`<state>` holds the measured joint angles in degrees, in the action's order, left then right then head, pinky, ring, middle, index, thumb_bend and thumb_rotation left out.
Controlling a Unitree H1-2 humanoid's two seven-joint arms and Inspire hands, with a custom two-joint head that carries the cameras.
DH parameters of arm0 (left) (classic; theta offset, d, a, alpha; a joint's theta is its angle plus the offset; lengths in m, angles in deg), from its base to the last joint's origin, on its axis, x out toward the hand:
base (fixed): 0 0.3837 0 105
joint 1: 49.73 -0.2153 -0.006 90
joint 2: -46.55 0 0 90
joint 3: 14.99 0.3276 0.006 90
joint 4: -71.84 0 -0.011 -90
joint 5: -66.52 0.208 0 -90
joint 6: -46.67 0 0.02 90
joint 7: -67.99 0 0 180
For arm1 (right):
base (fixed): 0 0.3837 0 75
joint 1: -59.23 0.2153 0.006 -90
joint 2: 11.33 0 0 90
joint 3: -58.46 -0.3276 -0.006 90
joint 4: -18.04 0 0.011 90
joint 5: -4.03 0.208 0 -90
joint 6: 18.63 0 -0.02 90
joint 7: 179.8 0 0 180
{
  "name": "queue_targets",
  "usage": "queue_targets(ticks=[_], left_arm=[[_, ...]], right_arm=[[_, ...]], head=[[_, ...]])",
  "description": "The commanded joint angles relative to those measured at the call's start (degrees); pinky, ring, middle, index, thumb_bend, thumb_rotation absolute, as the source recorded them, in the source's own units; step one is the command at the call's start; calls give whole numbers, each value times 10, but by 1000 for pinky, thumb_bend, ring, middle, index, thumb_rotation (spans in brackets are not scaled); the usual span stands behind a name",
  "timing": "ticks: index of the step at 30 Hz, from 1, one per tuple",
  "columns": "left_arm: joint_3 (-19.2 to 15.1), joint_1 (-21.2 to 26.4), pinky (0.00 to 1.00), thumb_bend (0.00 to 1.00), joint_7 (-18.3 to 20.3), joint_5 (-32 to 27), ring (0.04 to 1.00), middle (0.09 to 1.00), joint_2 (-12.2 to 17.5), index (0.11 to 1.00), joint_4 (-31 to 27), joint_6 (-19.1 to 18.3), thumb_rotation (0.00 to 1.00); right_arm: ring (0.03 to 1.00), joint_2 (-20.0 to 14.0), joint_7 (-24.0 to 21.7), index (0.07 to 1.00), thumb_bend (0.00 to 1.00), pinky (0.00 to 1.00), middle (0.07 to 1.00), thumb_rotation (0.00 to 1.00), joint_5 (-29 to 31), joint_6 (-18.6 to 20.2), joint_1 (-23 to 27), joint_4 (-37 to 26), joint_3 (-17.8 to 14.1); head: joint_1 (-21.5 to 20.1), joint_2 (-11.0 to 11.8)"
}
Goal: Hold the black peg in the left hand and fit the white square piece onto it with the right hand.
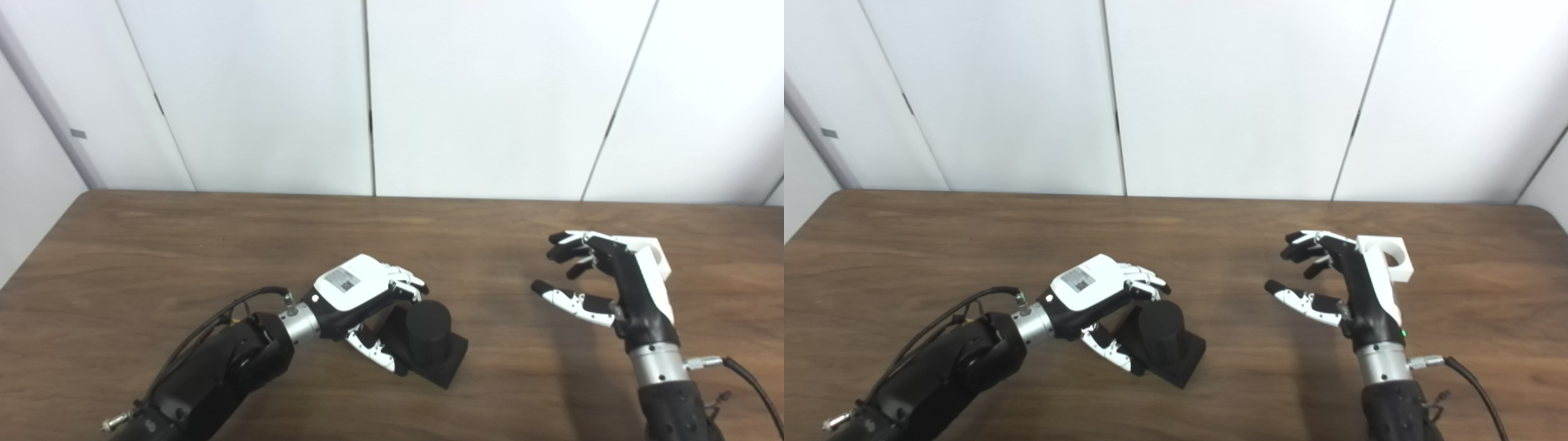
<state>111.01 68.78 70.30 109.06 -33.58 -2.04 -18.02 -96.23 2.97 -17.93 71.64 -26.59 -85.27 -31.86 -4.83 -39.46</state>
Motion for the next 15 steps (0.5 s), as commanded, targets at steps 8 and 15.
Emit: queue_targets(ticks=[8,15], left_arm=[[63,-3,774,522,33,67,836,823,6,489,39,14,77],[71,-4,780,521,30,70,848,835,19,490,40,14,79]], right_arm=[[598,-39,-30,495,496,468,678,90,-16,5,39,-40,2],[648,-123,-109,605,591,507,745,97,-44,57,74,-77,3]], head=[[-41,14],[-100,37]])
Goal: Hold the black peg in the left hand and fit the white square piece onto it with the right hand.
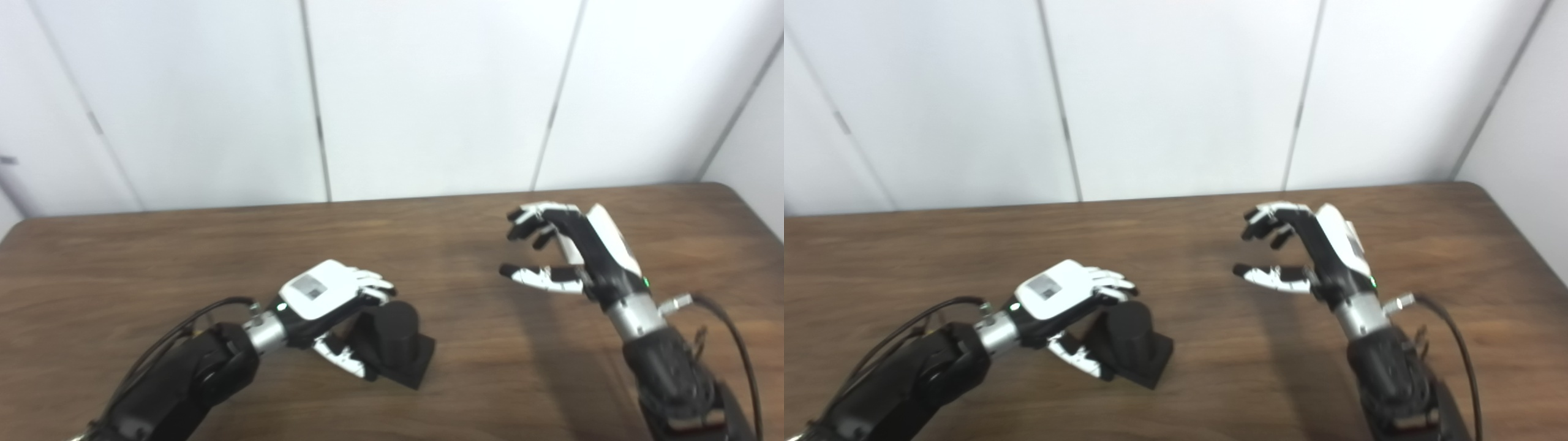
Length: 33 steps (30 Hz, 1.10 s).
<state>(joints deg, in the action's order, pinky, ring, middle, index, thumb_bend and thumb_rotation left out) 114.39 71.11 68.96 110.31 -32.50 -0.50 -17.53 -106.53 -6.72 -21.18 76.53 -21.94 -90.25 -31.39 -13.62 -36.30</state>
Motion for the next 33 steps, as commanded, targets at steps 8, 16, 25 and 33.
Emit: queue_targets(ticks=[8,16,25,33], left_arm=[[45,-28,779,521,45,55,838,842,25,491,26,10,78],[51,-25,772,523,50,32,834,836,40,491,19,11,72],[81,-23,748,523,1,38,810,825,52,490,30,11,72],[96,-20,769,523,-21,38,820,837,57,490,46,11,74]], right_arm=[[787,-121,-158,834,813,593,871,105,-156,93,77,-76,55],[881,-137,-204,810,843,752,901,137,-262,114,105,-42,76],[988,-155,-247,898,883,945,970,190,-345,118,142,50,98],[980,-166,-238,906,894,954,958,223,-378,109,183,127,104]], head=[[-81,28],[-128,50],[-150,66],[-155,72]])
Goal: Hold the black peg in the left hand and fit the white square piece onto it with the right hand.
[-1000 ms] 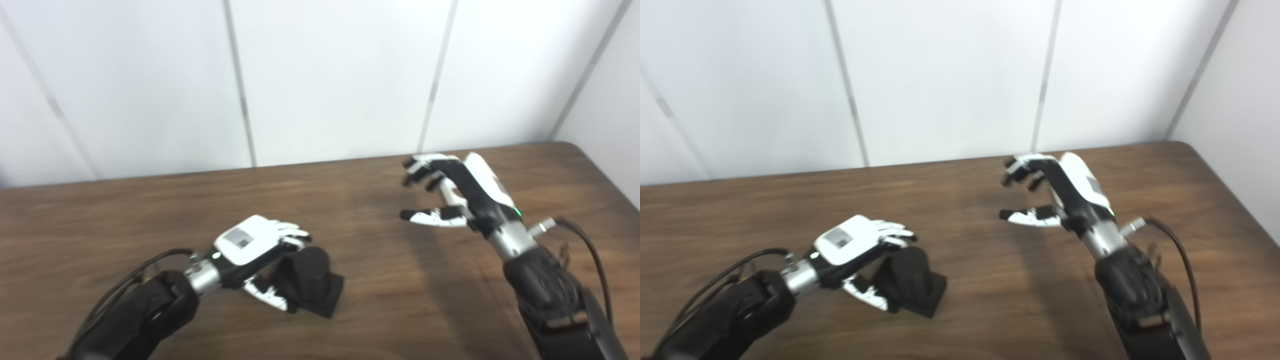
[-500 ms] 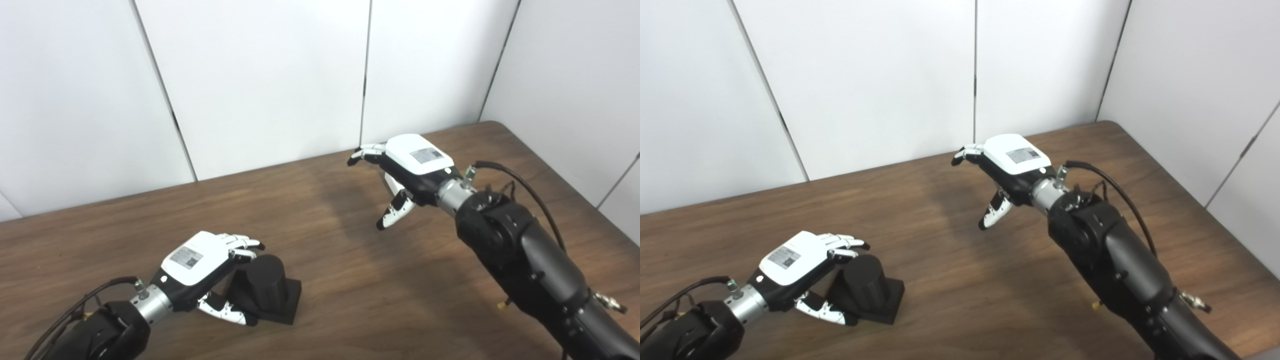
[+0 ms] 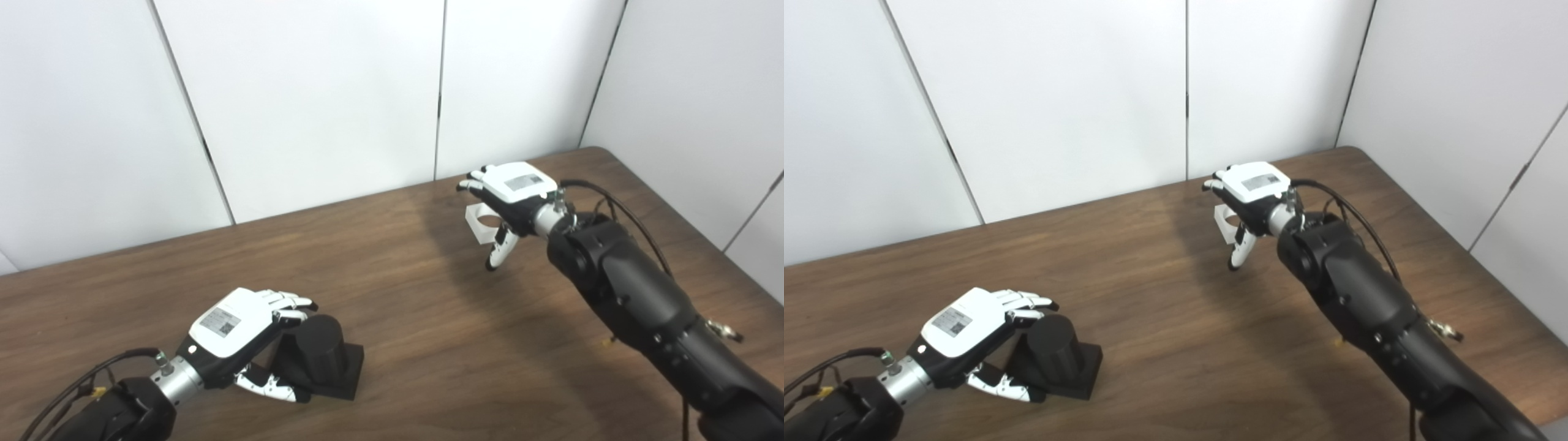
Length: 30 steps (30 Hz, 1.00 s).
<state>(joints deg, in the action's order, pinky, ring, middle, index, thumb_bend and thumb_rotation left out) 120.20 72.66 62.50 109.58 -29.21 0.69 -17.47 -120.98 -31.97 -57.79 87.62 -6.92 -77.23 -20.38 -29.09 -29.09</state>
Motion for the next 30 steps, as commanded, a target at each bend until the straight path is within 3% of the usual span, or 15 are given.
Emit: queue_targets(ticks=[1,15,22,30], left_arm=[[39,-35,771,523,44,46,821,838,24,491,34,10,75],[41,-36,787,522,41,41,826,843,25,491,39,10,75],[51,-32,773,522,25,38,823,836,28,490,41,10,75],[42,-36,766,523,34,38,820,835,29,490,29,10,73]], right_arm=[[977,-24,16,906,897,946,958,224,-13,-4,37,4,-5],[948,-36,36,892,909,894,946,183,6,-6,67,76,-6],[929,-35,50,856,884,868,928,135,17,-13,82,114,4],[904,-31,60,814,881,852,916,131,22,-17,103,156,24]], head=[[-1,0],[2,2],[5,1],[8,0]])
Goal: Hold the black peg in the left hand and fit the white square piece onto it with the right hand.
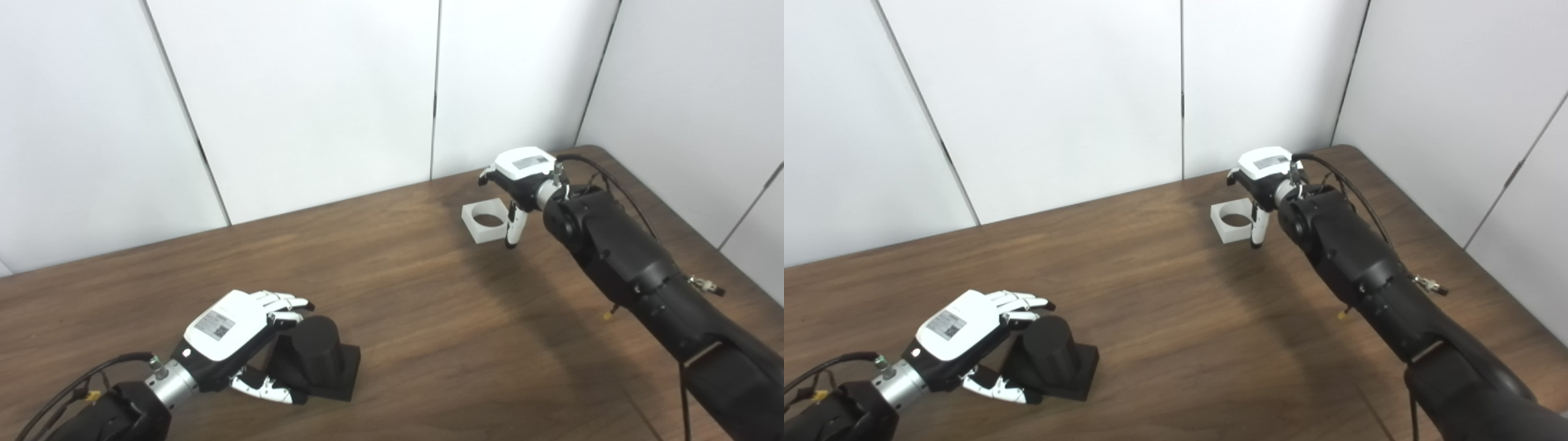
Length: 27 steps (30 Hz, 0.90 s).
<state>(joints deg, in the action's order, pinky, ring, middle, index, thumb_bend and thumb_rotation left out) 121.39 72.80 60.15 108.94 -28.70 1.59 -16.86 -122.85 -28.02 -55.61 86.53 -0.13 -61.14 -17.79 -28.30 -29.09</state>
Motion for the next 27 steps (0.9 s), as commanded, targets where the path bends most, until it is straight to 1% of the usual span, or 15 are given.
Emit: queue_targets(ticks=[1,6,11,13,17,23,25,26,27], left_arm=[[29,-38,764,523,61,43,819,834,24,490,18,4,73],[26,-41,769,523,69,41,819,832,24,490,9,4,73],[18,-45,772,523,81,45,820,836,24,490,1,4,72],[16,-46,768,523,77,45,817,832,24,490,0,4,72],[12,-47,757,523,87,44,808,830,24,490,-4,4,71],[4,-49,747,524,97,40,808,829,24,490,-10,4,69],[1,-50,749,524,103,40,811,831,24,490,-15,3,69],[0,-51,750,524,104,40,812,831,24,490,-17,4,69],[0,-51,746,524,103,40,808,829,24,490,-17,4,69]], right_arm=[[899,-11,22,809,882,845,913,128,1,-5,37,0,0],[879,-7,30,794,867,792,900,136,3,-4,46,27,16],[878,0,37,790,850,794,898,130,9,-5,55,54,29],[877,1,43,786,849,793,897,130,11,-6,58,64,34],[864,5,57,759,844,773,883,137,27,-10,67,86,37],[861,7,58,737,806,733,872,159,44,-6,83,112,46],[863,7,56,707,815,730,868,163,49,0,84,112,46],[861,7,54,668,814,728,863,164,50,2,84,112,47],[855,7,54,591,705,728,854,158,50,4,84,113,47]], head=[[0,0],[6,-3],[10,-5],[11,-6],[11,-7],[13,-9],[15,-11],[15,-11],[17,-12]])
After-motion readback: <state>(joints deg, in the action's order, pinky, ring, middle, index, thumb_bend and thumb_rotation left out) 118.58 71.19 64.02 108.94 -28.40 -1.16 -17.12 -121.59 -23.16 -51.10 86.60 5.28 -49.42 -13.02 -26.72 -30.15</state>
